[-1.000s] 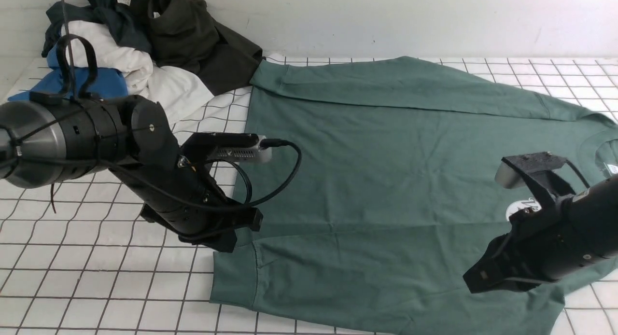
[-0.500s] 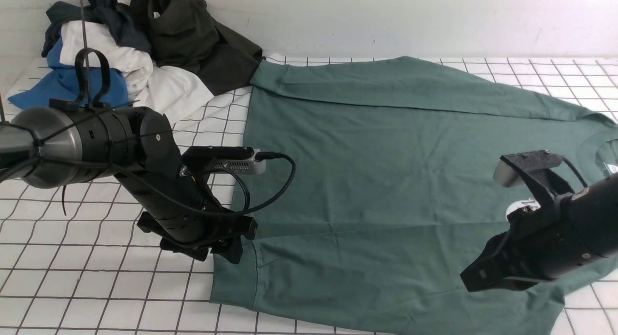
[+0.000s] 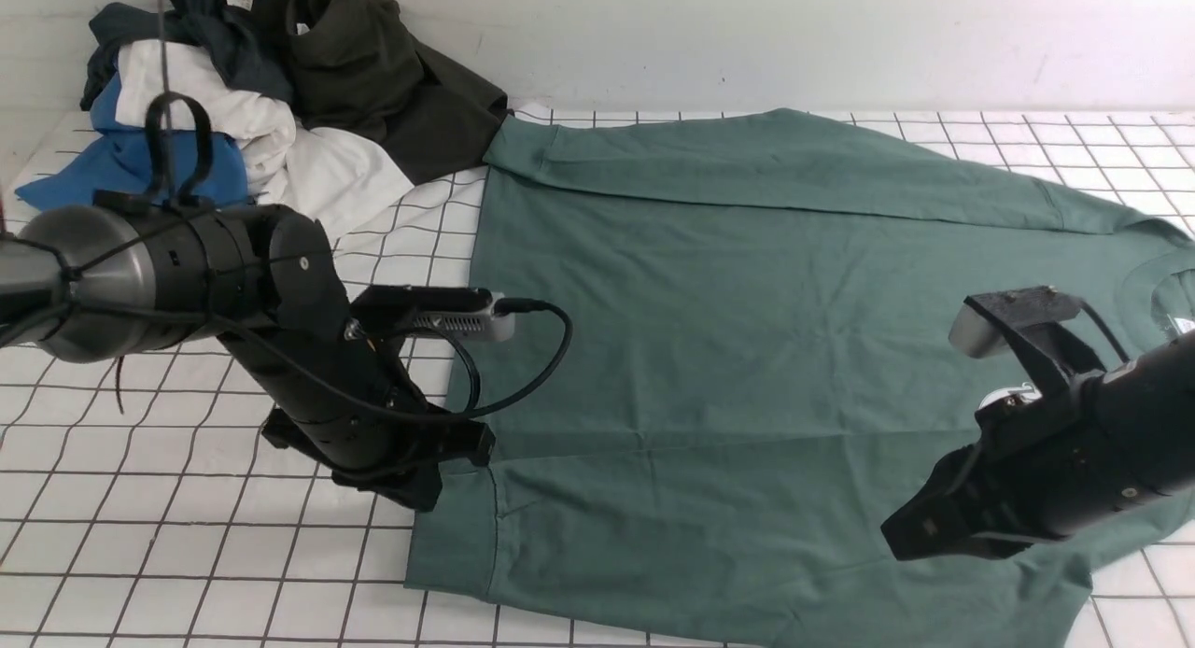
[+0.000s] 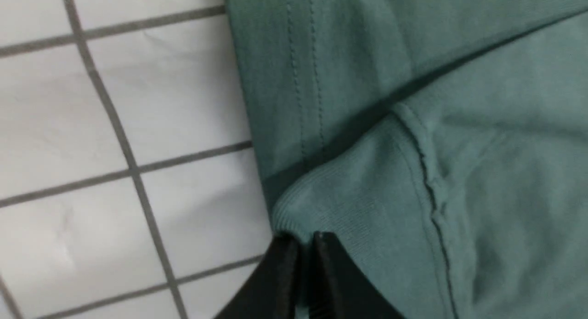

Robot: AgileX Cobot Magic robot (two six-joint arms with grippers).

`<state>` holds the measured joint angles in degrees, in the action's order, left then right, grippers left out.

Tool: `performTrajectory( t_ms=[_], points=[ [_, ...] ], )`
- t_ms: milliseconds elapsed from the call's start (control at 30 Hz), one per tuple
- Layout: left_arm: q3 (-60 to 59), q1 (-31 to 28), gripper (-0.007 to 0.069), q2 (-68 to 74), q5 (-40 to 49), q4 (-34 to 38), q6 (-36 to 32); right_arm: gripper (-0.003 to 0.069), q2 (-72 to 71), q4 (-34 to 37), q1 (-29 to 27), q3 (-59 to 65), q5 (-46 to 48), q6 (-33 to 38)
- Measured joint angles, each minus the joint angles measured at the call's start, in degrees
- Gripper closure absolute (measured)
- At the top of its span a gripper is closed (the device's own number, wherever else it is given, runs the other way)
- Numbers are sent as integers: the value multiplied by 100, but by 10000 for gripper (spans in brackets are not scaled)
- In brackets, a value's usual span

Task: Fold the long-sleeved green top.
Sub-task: Use the left arm to clamp the cuff closest to it, then use the left arm to drag and place the cuff at the centered position on the left edge of the fabric

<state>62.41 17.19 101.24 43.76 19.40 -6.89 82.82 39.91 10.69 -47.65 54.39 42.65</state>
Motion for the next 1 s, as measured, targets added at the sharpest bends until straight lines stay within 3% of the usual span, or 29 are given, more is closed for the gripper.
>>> performTrajectory(
  t_ms=[333,500,633,833,900,1000],
  points=[
    [956,10,622,-810,-478,11,-1096,669,0,43,0,0,-54,208],
    [2136,-50,622,-41,-1090,29,-1356,669,0,43,0,0,-54,234],
    [3250,-88,622,1123,-1050,-90,-1441,669,0,43,0,0,-49,247],
    [4904,-320,604,2592,-161,-271,-875,669,0,-30,0,0,-49,251],
    [5346,-412,564,2874,295,-300,-671,669,0,-65,0,0,-92,251],
    [5875,-527,443,3016,1247,-430,-510,669,0,-199,0,0,-130,251]
  ],
)
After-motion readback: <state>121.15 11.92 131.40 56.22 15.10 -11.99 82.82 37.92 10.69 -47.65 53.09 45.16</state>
